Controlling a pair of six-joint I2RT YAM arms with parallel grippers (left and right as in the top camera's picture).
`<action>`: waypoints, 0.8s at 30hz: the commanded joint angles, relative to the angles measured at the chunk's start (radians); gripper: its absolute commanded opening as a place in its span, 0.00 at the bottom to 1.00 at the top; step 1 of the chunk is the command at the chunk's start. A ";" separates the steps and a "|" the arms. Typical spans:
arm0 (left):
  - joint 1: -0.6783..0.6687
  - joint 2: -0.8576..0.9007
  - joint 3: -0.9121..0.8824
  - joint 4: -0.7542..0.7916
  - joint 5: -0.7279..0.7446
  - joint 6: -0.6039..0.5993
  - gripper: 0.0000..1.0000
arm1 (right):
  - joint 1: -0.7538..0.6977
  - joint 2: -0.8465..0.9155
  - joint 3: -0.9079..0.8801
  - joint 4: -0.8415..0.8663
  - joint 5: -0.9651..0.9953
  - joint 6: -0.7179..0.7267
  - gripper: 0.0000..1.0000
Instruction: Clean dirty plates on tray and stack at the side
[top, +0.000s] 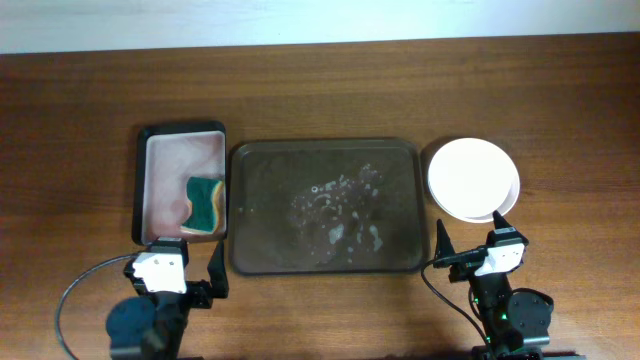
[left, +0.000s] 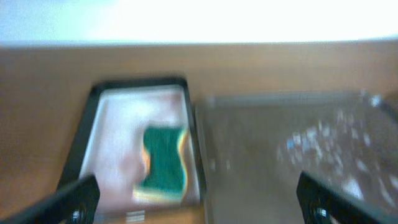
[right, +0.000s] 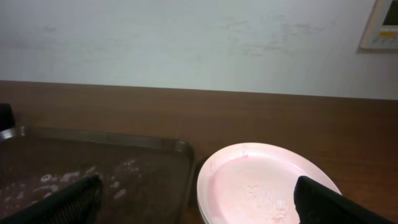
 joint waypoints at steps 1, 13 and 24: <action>-0.002 -0.122 -0.156 0.205 -0.005 0.008 1.00 | 0.009 -0.008 -0.005 -0.005 0.005 0.001 0.99; -0.016 -0.154 -0.362 0.502 -0.041 0.043 0.99 | 0.009 -0.008 -0.005 -0.005 0.005 0.001 0.99; -0.032 -0.154 -0.362 0.447 -0.042 0.021 0.99 | 0.009 -0.008 -0.005 -0.005 0.005 0.001 0.99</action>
